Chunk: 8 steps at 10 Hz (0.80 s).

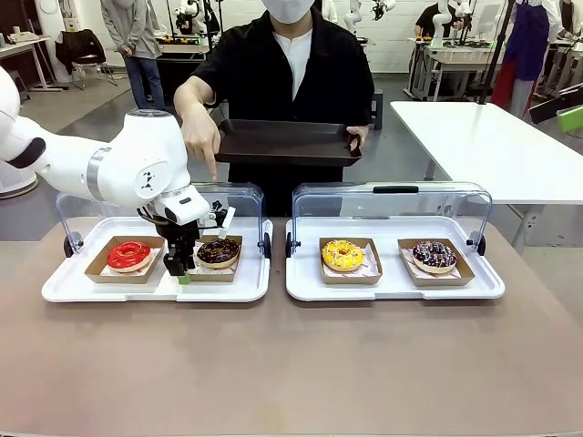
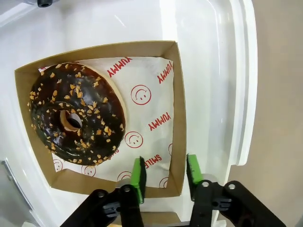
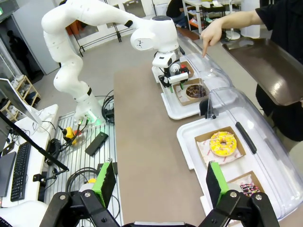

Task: Provide the desired donut to the person.
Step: Pick up and lift the Paper togo box containing the Donut pointed at by the person.

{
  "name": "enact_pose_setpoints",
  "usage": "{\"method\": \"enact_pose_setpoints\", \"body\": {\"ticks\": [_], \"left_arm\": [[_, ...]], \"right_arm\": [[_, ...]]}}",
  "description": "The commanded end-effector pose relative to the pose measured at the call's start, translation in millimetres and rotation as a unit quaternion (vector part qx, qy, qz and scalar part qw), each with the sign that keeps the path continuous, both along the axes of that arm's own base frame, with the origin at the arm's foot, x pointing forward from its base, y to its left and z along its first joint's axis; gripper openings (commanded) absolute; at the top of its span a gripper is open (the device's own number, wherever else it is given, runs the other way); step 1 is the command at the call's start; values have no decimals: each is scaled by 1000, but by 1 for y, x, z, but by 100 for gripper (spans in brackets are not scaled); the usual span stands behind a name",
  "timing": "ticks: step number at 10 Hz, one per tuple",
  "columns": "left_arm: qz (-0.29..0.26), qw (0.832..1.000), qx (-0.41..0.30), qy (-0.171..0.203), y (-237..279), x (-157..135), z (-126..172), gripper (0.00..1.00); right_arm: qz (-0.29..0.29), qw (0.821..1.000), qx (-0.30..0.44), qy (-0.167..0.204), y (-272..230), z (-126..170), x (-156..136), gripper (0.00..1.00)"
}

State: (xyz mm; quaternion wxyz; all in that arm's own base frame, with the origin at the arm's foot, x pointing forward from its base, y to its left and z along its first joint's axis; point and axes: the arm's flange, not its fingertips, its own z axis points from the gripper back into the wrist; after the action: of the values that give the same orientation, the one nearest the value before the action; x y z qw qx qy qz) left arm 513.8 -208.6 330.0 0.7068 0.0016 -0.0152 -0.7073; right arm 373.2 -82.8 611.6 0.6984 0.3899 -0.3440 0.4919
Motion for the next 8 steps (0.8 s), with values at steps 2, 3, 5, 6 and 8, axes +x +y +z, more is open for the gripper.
{"method": "enact_pose_setpoints", "body": {"ticks": [2,3,5,6,8], "left_arm": [[2,1000,3,-5,0,1,-2,0],[0,1000,3,-2,1,2,-2,0],[0,1000,3,3,2,1,-2,0],[-5,1000,3,3,1,0,0,0],[-18,1000,3,2,-1,-6,10,0]], "right_arm": [[5,1000,3,-3,1,0,0,100],[5,1000,3,-3,1,0,0,100],[5,1000,3,-3,1,0,0,100],[5,1000,3,-3,1,0,0,100],[5,1000,3,-3,1,0,0,100]]}}
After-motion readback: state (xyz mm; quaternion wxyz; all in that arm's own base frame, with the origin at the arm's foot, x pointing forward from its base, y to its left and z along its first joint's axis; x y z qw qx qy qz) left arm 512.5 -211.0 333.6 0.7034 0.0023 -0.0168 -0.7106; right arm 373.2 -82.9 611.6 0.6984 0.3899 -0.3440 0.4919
